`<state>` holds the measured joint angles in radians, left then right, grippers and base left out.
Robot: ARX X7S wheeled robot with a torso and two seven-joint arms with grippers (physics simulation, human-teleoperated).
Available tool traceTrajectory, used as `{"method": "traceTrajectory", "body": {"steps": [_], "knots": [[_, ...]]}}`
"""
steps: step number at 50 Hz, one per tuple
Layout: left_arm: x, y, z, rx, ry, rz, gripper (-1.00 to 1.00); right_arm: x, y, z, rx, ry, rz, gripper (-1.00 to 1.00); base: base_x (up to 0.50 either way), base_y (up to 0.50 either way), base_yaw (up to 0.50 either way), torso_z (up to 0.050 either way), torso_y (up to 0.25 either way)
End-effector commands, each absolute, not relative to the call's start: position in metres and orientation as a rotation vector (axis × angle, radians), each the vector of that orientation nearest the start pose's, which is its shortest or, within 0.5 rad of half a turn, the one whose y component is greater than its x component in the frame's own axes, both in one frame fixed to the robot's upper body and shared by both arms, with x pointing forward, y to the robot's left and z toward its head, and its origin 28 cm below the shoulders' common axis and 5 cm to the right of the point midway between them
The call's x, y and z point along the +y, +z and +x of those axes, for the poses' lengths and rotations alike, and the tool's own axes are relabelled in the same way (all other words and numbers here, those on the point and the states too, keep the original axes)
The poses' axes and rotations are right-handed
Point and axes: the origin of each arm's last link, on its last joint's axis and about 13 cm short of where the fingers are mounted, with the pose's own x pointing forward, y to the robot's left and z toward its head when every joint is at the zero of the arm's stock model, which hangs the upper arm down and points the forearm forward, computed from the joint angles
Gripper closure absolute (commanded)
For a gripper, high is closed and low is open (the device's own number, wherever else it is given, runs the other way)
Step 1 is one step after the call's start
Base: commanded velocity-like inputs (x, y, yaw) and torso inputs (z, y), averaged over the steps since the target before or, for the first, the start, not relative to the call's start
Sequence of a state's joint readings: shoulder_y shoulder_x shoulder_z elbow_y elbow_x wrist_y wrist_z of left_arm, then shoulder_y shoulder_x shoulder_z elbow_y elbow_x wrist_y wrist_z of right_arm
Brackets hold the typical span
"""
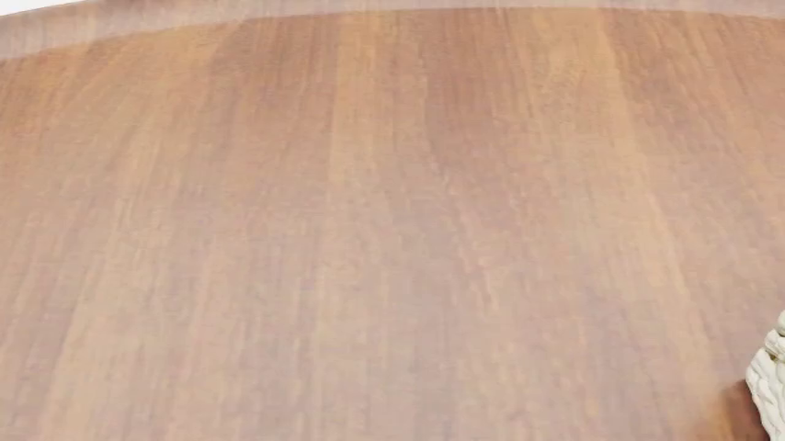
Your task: Pick the milk and place it in the basket.
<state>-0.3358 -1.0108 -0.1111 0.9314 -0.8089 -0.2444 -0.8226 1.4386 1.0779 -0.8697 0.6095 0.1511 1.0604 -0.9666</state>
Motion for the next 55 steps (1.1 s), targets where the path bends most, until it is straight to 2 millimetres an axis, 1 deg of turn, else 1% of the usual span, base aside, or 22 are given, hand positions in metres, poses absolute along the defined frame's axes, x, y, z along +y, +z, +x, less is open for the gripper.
{"method": "traceTrajectory", "body": {"steps": [1,8,12,18,19,22,23,26,27,34,35,36,37,39,42,55], "knots": [[0.279,0.279,0.166,-0.861,0.202,0.09,-1.0,-0.403,0.296,0.253,0.859,0.014,-0.297,-1.0,0.0,0.0,0.0,0.0,0.0],[0.28,0.279,0.165,-0.861,0.204,0.09,-1.0,-0.402,0.299,0.254,0.85,0.017,-0.298,-1.0,0.0,0.0,0.0,0.0,0.0],[0.28,0.278,0.165,-0.861,0.206,0.089,-1.0,-0.402,0.306,0.254,0.832,0.021,-0.297,-1.0,0.0,0.0,0.0,0.0,0.0],[0.279,0.278,0.165,-0.86,0.204,0.089,-1.0,-0.403,0.33,0.255,0.778,0.017,-0.297,-1.0,0.0,0.0,0.0,0.0,0.0],[0.279,0.278,0.165,-0.859,0.204,0.089,-1.0,-0.403,0.341,0.257,0.752,0.014,-0.297,-1.0,0.0,0.0,0.0,0.0,0.0],[0.279,0.278,0.165,-0.859,0.203,0.089,-1.0,-0.404,0.354,0.259,0.723,0.014,-0.3,-1.0,0.0,0.0,0.0,0.0,0.0],[0.279,0.278,0.166,-0.86,0.202,0.089,-1.0,-0.404,0.363,0.26,0.701,0.011,-0.309,-1.0,0.0,0.0,0.0,0.0,0.0],[0.279,0.279,0.166,-0.86,0.203,0.089,-1.0,-0.404,0.377,0.262,0.668,0.005,-0.315,-1.0,0.0,0.0,0.0,0.0,0.0],[0.279,0.279,0.165,-0.861,0.203,0.088,-1.0,-0.403,0.386,0.262,0.647,0.005,-0.317,-1.0,0.0,0.0,0.0,0.0,0.0],[0.28,0.279,0.165,-0.862,0.205,0.088,-1.0,-0.405,0.408,0.26,0.621,-0.006,-0.329,-1.0,0.0,0.0,0.0,0.0,0.0],[0.28,0.28,0.165,-0.862,0.205,0.089,-1.0,-0.404,0.414,0.258,0.614,-0.01,-0.334,-1.0,0.0,0.0,0.0,0.0,0.0],[0.28,0.28,0.165,-0.862,0.205,0.089,-1.0,-0.405,0.414,0.259,0.614,-0.01,-0.334,-1.0,0.0,0.0,0.0,0.0,0.0],[0.28,0.28,0.165,-0.864,0.205,0.089,-1.0,-0.404,0.421,0.257,0.599,-0.016,-0.34,-1.0,0.0,0.0,0.0,0.0,0.0],[0.28,0.28,0.165,-0.864,0.205,0.089,-1.0,-0.403,0.424,0.256,0.591,-0.017,-0.343,-1.0,0.0,0.0,0.0,0.0,0.0],[0.28,0.281,0.165,-0.865,0.203,0.089,-1.0,-0.4,0.439,0.25,0.555,-0.029,-0.351,-1.0,0.0,0.0,0.0,0.0,0.0],[0.279,0.281,0.166,-0.866,0.2,0.09,-1.0,-0.392,0.472,0.233,0.443,-0.051,-0.34,-1.0,0.0,0.0,0.0,0.0,0.0]]}}
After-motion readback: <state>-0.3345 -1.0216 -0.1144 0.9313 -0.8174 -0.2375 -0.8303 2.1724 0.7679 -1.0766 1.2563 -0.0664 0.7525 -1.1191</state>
